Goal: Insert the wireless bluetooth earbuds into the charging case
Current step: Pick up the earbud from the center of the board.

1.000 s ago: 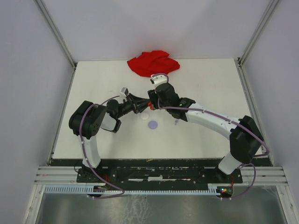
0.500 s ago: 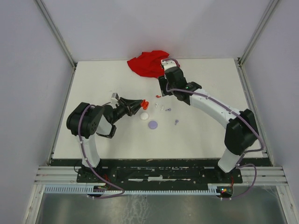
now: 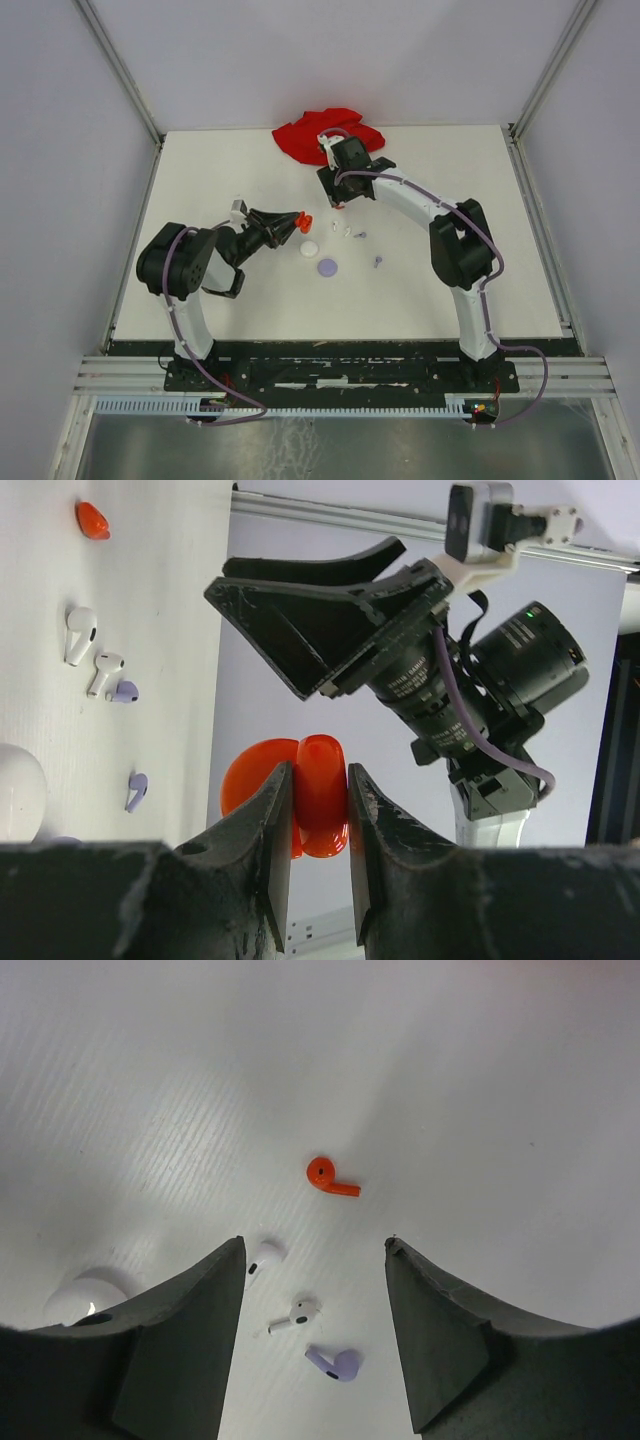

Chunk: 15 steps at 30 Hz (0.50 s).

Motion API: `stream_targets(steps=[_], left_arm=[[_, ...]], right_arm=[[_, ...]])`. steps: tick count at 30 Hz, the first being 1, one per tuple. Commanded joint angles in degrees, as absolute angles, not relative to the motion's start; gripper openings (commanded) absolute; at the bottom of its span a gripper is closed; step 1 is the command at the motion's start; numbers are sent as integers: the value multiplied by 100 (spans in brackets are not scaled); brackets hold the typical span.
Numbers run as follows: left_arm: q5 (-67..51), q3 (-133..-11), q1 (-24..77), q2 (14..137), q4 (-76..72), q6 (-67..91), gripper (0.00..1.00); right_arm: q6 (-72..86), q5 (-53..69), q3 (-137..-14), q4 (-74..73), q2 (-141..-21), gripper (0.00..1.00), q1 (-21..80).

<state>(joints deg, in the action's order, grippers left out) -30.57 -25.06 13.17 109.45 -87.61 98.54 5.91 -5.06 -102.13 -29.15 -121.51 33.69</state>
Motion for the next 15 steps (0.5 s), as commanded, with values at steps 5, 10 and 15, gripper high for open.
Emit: stream_targets(steps=[5,10,15], left_arm=[[-3120,-2445,1249,10660,-9497,10042,3],[-3136,-2448,1239,10671,-9492,10051,3],[-3152,-2459,1213,10670,-9500,10055,3]], right_arm=[[637,263,-11291,-3024,-12916,68,3193],[769,578,-11632,-3113,-13309,69,3151],[930,842,-11758,-3086,-13500,70,3099]])
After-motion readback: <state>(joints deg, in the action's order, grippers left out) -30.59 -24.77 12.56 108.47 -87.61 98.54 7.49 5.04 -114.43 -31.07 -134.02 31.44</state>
